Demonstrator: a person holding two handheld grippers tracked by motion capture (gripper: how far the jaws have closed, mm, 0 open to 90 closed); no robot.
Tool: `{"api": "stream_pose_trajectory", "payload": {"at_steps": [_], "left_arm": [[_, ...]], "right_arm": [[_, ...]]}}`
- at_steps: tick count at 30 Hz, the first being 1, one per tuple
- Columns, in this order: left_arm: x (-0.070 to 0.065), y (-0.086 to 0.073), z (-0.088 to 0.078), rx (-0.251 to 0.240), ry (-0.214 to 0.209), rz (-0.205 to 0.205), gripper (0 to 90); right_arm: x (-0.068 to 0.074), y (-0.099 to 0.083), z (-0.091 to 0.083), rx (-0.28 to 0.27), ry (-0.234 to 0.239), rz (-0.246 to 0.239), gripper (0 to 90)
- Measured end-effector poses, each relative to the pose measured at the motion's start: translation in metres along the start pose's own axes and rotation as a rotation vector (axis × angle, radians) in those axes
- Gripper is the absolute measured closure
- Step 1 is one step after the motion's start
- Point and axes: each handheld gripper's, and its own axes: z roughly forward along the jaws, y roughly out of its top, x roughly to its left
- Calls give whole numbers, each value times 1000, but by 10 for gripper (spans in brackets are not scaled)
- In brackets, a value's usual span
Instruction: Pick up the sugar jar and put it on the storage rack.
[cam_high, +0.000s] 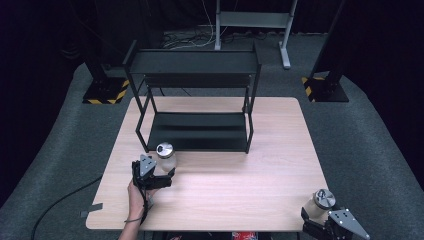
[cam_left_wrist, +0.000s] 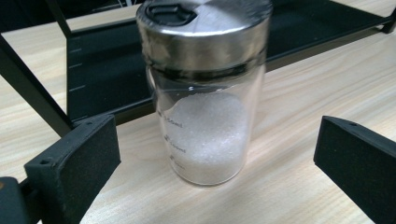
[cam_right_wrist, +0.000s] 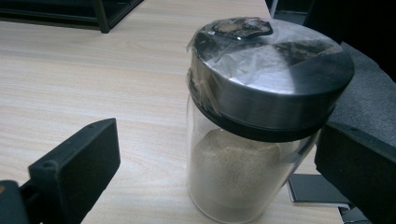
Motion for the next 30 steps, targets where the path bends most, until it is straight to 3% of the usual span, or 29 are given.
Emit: {"api": "stream_pose_trajectory", "payload": {"at_steps": [12, 20, 28, 30], "left_arm": [[3, 11, 24, 38, 6, -18, 0], [3, 16, 41, 38, 7, -20, 0], [6, 16, 46, 40, 2, -32, 0], [7, 18, 46, 50, -5, -54, 19]], "right_arm": [[1, 1, 1, 7, -13, 9, 0], [-2, 0, 1, 12, -22, 17, 0], [-1, 0, 4, 19, -14, 16, 0], [-1, 0, 5, 21, -12, 13, 0]]}}
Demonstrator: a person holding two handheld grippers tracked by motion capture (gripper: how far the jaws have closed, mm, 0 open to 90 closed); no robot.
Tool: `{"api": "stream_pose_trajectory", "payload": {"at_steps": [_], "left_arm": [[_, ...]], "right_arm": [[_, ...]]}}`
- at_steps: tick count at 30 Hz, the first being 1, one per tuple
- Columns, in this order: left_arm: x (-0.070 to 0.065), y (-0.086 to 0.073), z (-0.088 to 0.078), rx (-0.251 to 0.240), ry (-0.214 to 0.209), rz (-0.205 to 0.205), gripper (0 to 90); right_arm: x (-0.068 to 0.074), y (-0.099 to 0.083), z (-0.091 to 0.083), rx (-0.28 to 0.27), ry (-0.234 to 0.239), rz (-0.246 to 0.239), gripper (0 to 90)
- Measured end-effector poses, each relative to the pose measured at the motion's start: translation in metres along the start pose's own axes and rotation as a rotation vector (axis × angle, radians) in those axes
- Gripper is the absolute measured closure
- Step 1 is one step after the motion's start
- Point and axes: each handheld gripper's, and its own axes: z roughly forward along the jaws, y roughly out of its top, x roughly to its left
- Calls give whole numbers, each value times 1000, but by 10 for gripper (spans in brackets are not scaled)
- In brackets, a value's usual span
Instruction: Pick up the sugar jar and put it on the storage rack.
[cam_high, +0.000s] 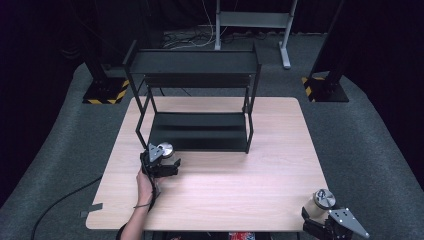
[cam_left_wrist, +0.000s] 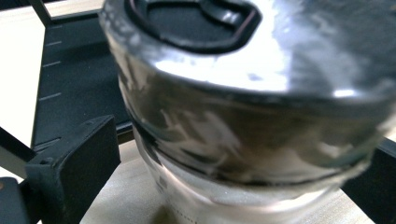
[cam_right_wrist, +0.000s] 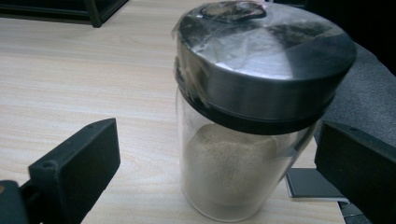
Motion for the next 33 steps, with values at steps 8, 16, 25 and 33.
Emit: {"api": "stream_pose_trajectory", "payload": {"at_steps": [8, 16, 25, 33], "left_arm": [[1, -1, -2, -11, -17, 5, 301], [12, -1, -4, -18, -69, 3, 305], [27, 6, -21, -59, -163, 30, 305], [38, 15, -37, -95, -199, 39, 305]], "right_arm": [[0, 0, -1, 1, -4, 0, 0], [-2, -1, -3, -13, 0, 5, 0], [-3, -2, -5, -20, 3, 6, 0], [-3, -2, -2, -17, 9, 9, 0]]}}
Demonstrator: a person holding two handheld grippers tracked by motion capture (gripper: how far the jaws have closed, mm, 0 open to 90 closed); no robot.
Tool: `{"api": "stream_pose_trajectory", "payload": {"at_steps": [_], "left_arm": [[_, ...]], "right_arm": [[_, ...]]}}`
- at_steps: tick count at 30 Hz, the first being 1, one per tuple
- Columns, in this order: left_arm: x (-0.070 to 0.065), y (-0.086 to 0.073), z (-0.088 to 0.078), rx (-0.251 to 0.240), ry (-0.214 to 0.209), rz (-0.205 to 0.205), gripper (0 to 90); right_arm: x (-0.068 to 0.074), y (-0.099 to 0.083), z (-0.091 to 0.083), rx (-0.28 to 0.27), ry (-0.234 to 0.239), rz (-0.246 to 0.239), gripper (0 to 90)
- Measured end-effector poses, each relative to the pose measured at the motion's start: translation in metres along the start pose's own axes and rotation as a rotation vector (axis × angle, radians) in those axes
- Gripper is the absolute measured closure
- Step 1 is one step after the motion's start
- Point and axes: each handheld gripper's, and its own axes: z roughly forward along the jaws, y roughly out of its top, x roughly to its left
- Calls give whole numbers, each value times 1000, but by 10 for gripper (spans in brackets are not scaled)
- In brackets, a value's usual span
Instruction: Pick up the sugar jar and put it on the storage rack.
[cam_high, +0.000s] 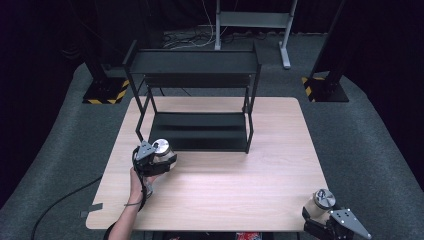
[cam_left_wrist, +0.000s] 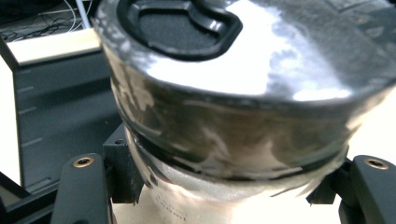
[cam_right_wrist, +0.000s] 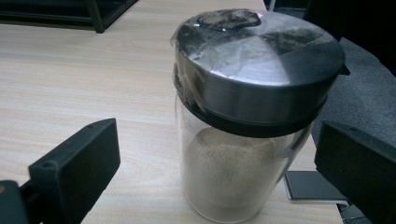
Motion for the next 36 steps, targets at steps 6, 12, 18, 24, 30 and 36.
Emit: {"api": "stream_pose_trajectory", "payload": {"at_steps": [6, 12, 18, 24, 30, 36], "left_arm": [[0, 4, -7, -17, -6, 9, 305], [2, 11, -11, -25, -12, 21, 305], [4, 18, -12, -31, -18, 23, 305], [6, 26, -14, -37, -21, 41, 306], [7, 33, -13, -43, -29, 48, 305], [10, 39, -10, -36, -40, 53, 306]], "right_arm": [[2, 0, 1, -4, 5, -1, 0], [3, 1, 1, -3, 3, -5, 0], [2, 1, 0, -4, 2, -5, 0], [3, 1, 0, -5, 2, -7, 0], [3, 2, 0, -2, 4, -8, 0], [3, 1, -1, -8, 1, -9, 0]]}}
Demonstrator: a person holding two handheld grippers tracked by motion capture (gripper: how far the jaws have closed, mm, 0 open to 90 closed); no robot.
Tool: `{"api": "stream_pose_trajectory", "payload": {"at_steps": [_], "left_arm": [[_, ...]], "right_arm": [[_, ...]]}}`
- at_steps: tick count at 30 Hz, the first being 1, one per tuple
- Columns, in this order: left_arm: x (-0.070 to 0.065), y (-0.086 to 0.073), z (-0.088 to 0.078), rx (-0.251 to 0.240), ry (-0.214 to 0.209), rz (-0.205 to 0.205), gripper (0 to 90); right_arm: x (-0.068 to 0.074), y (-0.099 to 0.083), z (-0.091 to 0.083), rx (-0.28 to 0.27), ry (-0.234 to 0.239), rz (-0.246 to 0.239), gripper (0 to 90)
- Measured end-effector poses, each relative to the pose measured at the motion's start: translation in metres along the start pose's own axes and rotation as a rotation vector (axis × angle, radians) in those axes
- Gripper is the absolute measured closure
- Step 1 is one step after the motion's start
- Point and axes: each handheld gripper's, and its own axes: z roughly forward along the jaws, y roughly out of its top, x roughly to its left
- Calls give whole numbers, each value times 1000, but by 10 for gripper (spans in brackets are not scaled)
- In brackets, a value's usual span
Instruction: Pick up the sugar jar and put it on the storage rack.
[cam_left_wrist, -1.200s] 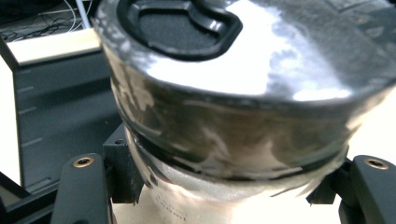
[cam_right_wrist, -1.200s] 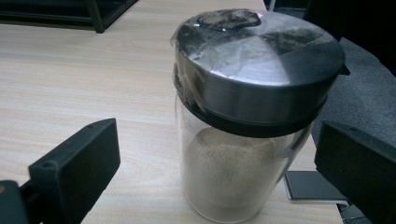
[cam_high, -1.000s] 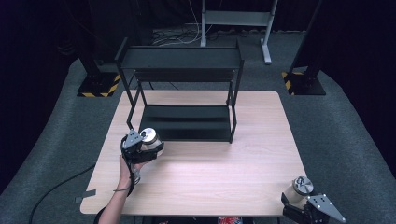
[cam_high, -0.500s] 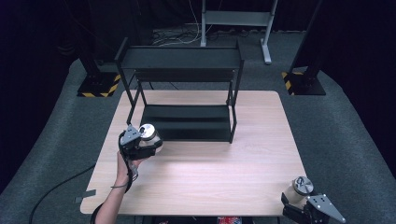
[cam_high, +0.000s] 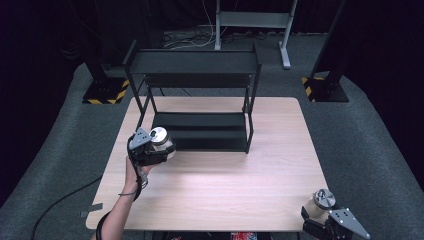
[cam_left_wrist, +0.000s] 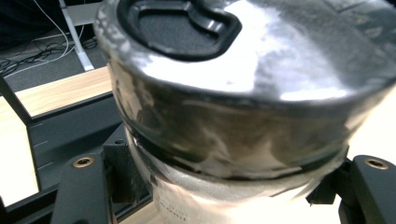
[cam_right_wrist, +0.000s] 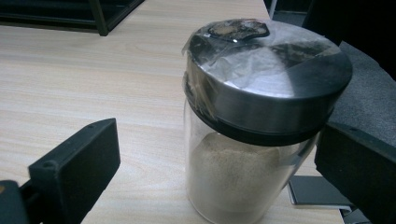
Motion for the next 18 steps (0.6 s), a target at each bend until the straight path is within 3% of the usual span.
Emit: {"api": "stream_pose_trajectory", "payload": {"at_steps": [18], "left_arm": [[9, 8, 3, -4, -19, -7, 305]], "right_arm": [[-1, -1, 0, -4, 3, 3, 0]]}}
